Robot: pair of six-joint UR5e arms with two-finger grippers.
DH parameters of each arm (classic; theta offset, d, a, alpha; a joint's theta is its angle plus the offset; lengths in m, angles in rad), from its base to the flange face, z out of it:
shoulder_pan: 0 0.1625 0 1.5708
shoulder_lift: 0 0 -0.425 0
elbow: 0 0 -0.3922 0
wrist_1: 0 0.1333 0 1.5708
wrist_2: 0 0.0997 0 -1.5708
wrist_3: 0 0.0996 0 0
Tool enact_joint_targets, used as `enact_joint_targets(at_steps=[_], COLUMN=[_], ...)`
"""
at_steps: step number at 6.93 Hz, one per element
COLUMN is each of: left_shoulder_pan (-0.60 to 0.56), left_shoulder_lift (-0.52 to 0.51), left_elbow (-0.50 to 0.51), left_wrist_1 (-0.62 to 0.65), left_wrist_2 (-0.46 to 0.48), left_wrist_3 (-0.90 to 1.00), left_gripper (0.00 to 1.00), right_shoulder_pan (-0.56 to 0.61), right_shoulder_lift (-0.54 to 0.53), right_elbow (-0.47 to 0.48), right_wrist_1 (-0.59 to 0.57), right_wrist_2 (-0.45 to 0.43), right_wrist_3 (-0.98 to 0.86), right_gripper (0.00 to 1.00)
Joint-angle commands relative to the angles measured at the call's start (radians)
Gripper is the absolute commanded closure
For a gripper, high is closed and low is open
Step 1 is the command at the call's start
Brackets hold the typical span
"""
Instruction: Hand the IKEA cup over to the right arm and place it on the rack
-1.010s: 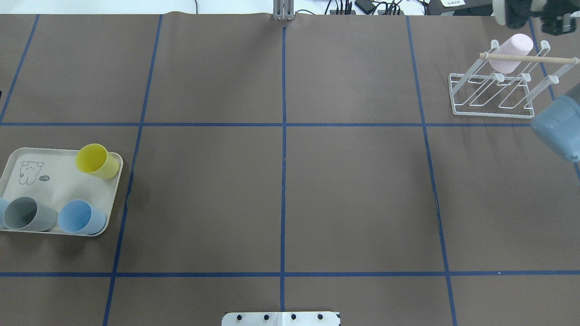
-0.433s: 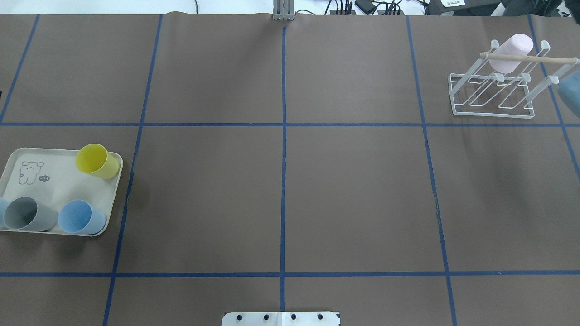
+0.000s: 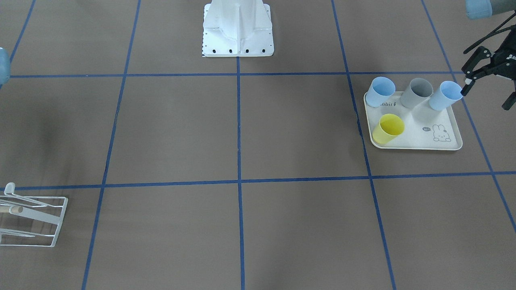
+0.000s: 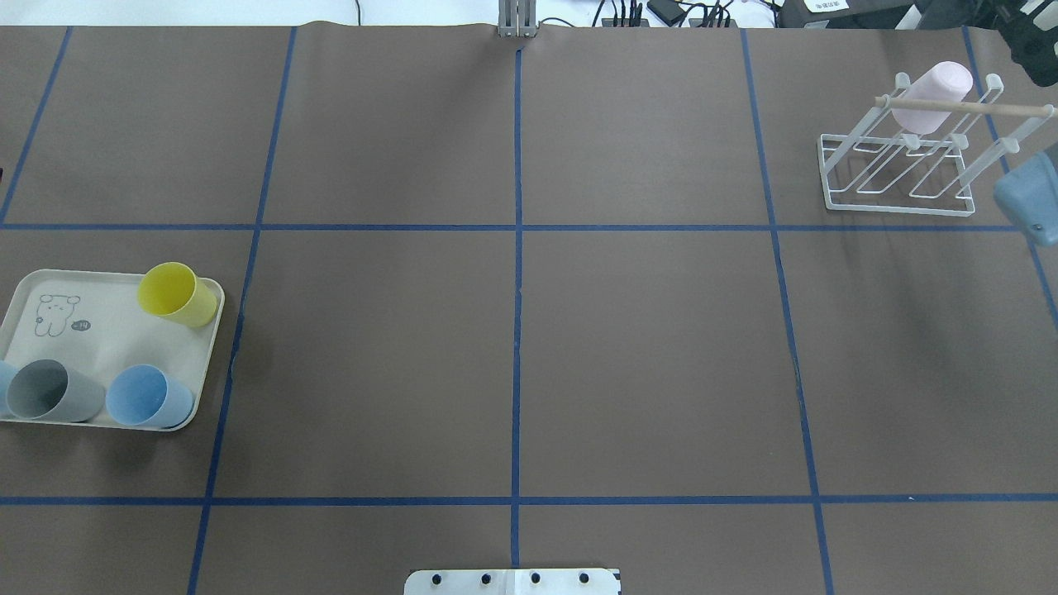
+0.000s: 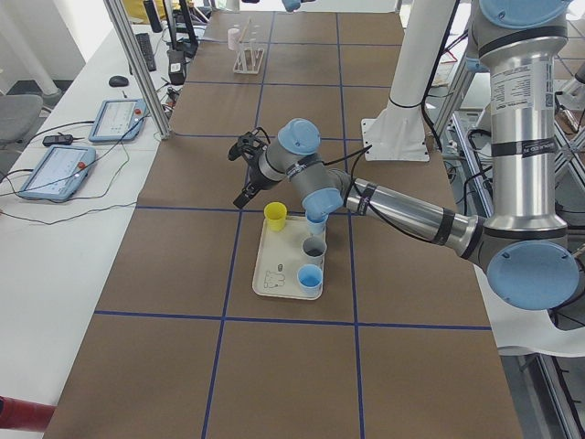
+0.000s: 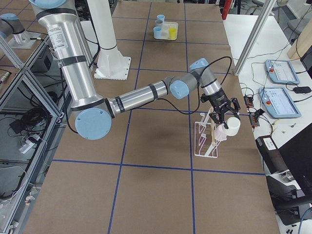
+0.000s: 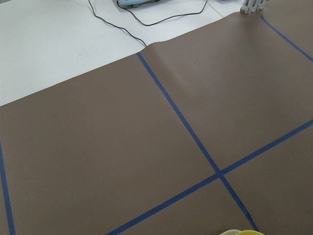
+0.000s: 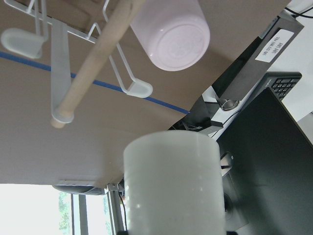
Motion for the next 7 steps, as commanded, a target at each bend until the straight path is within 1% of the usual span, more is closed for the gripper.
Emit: enact_joint_targets(at_steps=[1,3,7], left_shoulder_pan=[-0.001,-0.001,0.0], left_shoulder_lift=[0.001,0.001,0.001], left_elbow=[0.0,0.0,0.0], left_wrist_1=[-0.002,-0.002,-0.004], left_wrist_2=[-0.001,-0.001,-0.001], left_wrist_3=[0.0,0.0,0.0], left_gripper=[0.0,0.0,0.0], right_shoulder_pan=[-0.039,-0.073,-0.104], right_shoulder_lift=[-0.017,-0.018,-0.001], right_elbow=[-0.034,-0.058,-0.101], right_wrist_1=[0.009,0.008,0.011], right_wrist_2=[-0.04,-0.1,-0.116], right_wrist_3=[-0.014,-0.009,-0.006], right_gripper=[1.0,1.0,1.0])
